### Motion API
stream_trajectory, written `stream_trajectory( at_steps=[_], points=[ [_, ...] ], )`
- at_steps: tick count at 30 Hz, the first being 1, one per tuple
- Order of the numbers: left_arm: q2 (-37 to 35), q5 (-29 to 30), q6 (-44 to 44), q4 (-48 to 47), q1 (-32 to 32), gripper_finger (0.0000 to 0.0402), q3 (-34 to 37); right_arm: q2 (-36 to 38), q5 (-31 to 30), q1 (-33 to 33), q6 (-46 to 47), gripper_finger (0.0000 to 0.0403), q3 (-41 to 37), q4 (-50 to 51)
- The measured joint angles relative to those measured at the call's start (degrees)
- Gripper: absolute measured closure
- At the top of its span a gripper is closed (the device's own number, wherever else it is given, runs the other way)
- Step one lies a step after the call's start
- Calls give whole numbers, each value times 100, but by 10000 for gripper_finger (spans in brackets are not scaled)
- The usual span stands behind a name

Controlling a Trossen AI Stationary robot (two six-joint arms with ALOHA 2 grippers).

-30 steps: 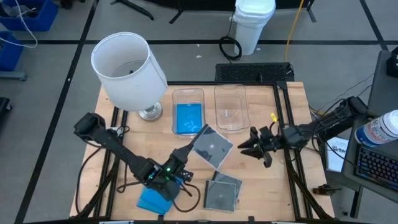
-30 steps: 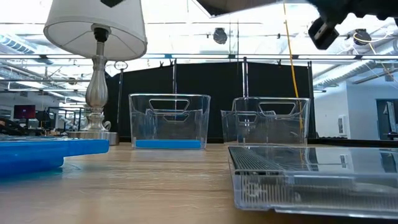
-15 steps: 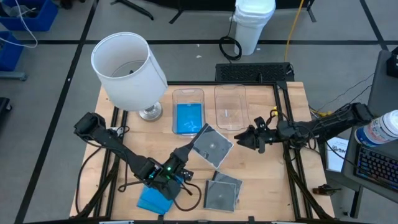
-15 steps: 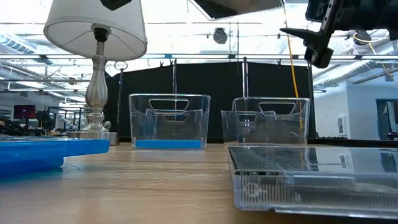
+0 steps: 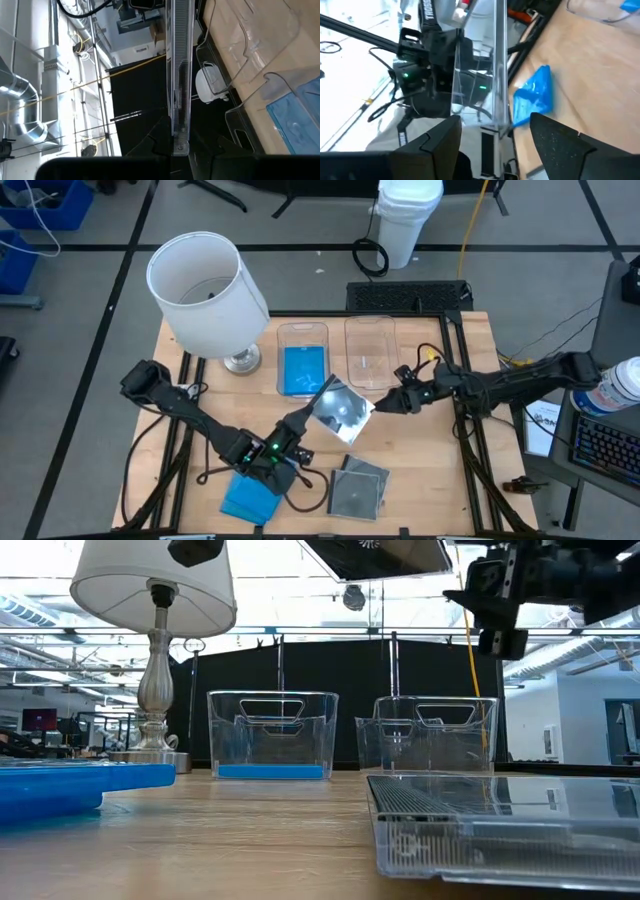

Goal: Pick & place jewel cases by type

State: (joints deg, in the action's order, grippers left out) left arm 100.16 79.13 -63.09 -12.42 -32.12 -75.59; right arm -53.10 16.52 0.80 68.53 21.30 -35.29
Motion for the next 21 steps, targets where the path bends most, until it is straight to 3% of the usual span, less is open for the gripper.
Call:
stream_trajectory(
  at_steps=[11, 21],
  points=[
    [0, -13, -20, -122, 22, 362, 0, -637, 527, -460, 125, 213, 2, -712],
    [0, -22, -2, -230, 33, 362, 0, -748, 1133, -503, -10, 270, 0, -1164]
  ],
)
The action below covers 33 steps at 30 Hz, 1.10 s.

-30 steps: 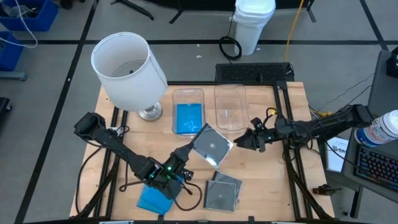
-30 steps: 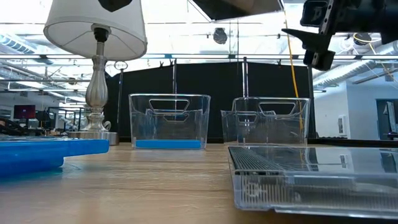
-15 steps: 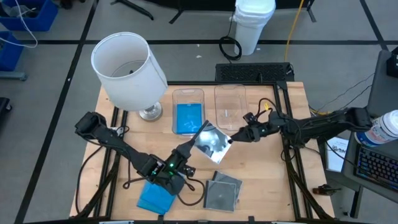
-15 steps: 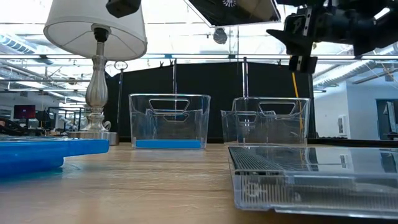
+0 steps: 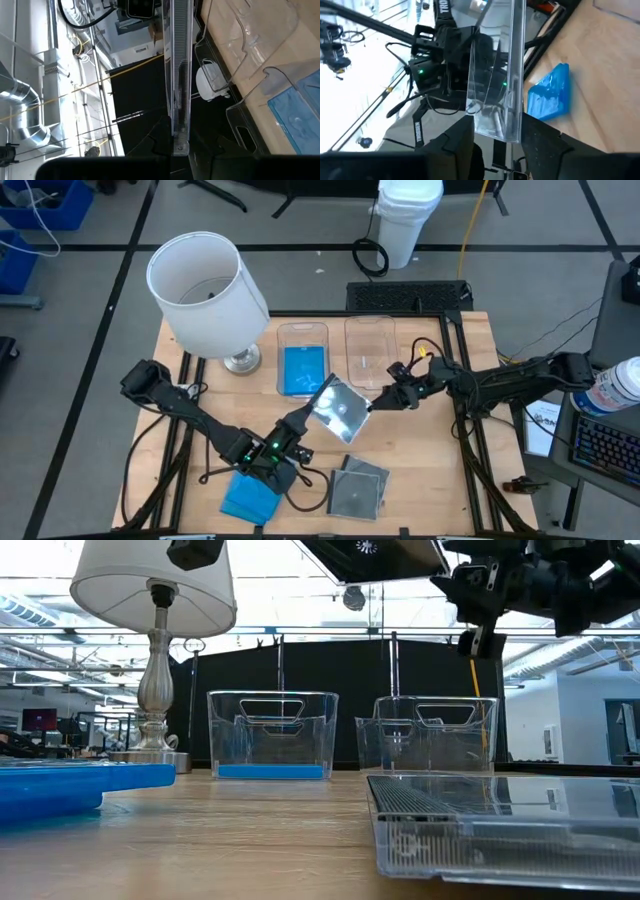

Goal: Pick & place jewel cases by type

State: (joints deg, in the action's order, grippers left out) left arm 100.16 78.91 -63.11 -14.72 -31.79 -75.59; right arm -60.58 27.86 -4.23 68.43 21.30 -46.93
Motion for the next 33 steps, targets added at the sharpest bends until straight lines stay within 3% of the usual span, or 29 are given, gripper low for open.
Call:
stream_trajectory(
  at_steps=[8, 22, 33],
  points=[
    [0, -103, -92, 4, 79, 362, 0, -2, 123, 0, -220, 309, 0, 160],
    [2, -306, -131, -20, 299, 362, 2, 4, 114, -84, -462, 337, 2, 261],
    [4, -66, -65, 2, 430, 362, 4, -2, 227, 11, -398, 324, 6, 615]
  ],
)
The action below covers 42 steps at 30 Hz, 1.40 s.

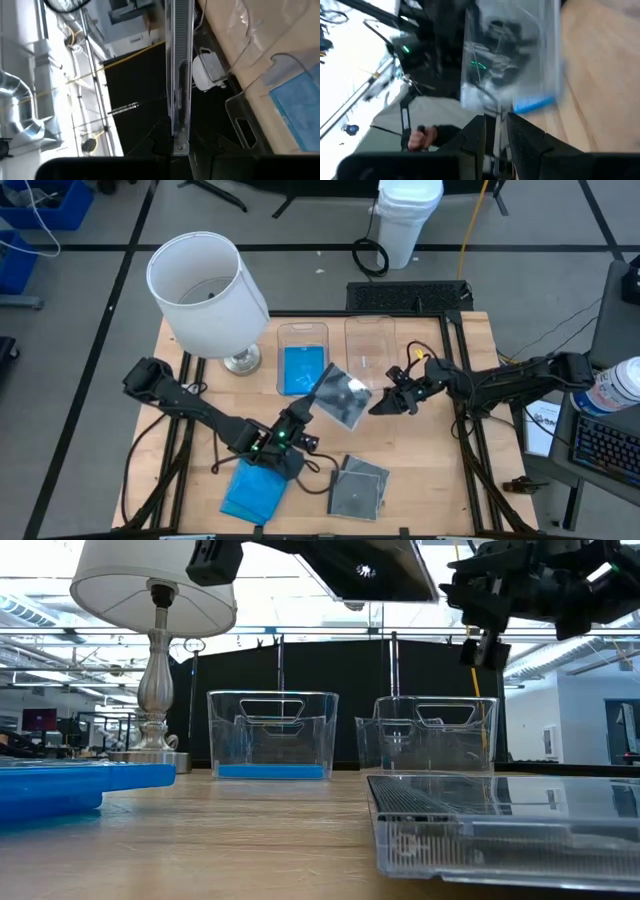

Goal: Pick & place jewel cases by type

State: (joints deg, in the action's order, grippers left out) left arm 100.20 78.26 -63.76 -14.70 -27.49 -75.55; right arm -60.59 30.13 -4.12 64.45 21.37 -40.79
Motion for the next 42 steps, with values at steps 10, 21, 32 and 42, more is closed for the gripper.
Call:
stream_trajectory(
  at_steps=[10, 21, 32, 42],
  points=[
    [0, 33, 41, -4, 46, 362, 0, 2, -640, 172, -370, 253, 0, 126],
    [0, 33, 88, -4, -50, 362, 0, 2, -1052, -42, -349, 200, 0, -189],
    [0, -9, 102, -2, -50, 362, 0, 4, -896, -41, -514, 240, 0, -265],
    [0, -24, 136, 0, -50, 362, 0, 2, -910, -78, -664, 284, -2, -263]
  ],
)
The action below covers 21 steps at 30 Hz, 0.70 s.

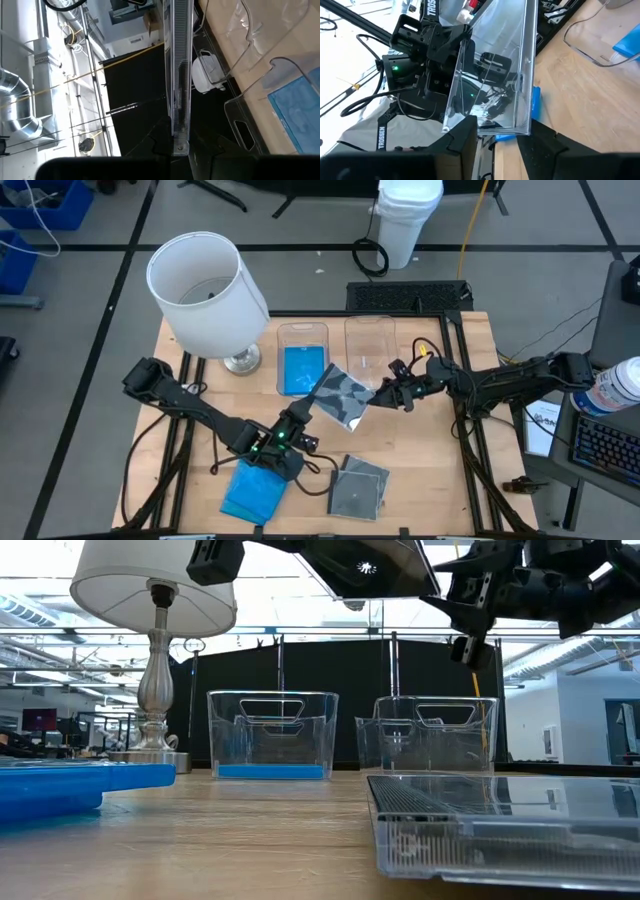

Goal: Pick & place jewel cases by type

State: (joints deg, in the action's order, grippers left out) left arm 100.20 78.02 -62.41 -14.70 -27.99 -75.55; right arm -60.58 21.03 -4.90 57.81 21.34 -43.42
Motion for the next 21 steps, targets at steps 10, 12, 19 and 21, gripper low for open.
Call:
stream_trajectory(
  at_steps=[10, 12, 19, 21],
  points=[
    [195, 6, -47, 98, 33, 362, 2, -2, -9, -249, -22, 285, -7, 28],
    [217, -21, -85, 162, 35, 362, -1, -1, -8, -275, -23, 287, -7, -8],
    [254, -3, -48, 160, 59, 362, 0, 0, 1, -291, -48, 296, -7, -8],
    [256, -4, -52, 150, 62, 362, 0, -2, 20, -291, -66, 303, -7, 23]
  ],
)
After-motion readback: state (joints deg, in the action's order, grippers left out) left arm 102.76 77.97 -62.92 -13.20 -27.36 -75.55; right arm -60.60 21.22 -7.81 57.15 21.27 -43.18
